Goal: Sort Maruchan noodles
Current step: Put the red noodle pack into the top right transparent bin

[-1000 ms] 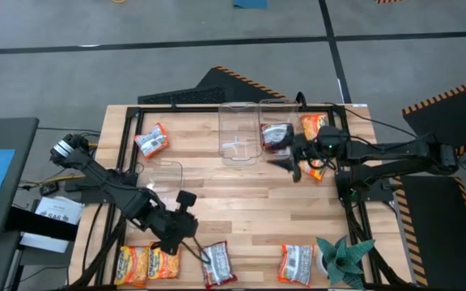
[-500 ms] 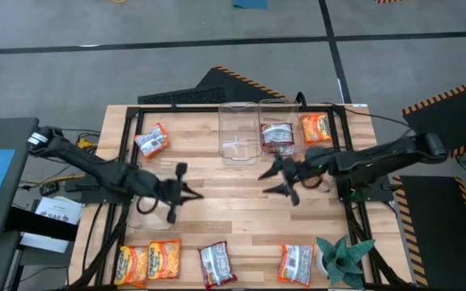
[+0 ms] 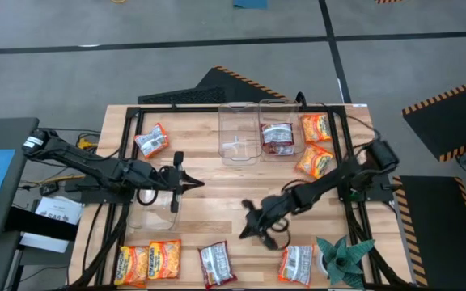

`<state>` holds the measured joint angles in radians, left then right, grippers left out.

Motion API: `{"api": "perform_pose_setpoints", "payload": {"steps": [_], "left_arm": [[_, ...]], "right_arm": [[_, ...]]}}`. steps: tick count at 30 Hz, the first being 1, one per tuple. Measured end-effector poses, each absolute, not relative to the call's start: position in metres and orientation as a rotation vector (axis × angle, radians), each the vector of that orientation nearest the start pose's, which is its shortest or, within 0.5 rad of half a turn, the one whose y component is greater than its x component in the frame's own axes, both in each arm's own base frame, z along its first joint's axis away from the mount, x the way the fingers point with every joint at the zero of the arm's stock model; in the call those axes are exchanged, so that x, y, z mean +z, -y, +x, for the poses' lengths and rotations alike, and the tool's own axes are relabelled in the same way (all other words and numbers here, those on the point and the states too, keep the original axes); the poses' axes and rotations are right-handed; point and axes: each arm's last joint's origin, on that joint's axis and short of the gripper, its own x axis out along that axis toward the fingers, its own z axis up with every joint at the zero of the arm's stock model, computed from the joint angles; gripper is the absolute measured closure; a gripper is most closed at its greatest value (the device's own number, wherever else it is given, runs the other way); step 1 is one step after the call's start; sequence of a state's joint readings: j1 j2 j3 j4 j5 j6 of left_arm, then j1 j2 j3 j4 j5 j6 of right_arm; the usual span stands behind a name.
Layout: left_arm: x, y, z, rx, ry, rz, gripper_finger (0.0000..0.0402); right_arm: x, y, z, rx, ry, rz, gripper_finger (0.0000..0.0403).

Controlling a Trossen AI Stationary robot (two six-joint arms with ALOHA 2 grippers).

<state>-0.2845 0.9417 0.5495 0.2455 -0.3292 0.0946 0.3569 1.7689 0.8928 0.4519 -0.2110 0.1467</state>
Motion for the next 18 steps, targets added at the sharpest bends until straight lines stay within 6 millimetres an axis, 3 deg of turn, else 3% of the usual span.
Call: {"api": "perform_pose_setpoints", "payload": {"steps": [9,18], "left_arm": [[0.266,0.050,0.202,0.048,-0.131,0.039,0.0401],[0.266,0.063,0.199,-0.021,-0.132,-0.030,0.0401]], "right_arm": [[0.159,-0.179,0.393,0.586,-0.505,0.069,0.0394],[0.147,-0.201,0.428,0.619,-0.575,0.067,0.0395]]}}
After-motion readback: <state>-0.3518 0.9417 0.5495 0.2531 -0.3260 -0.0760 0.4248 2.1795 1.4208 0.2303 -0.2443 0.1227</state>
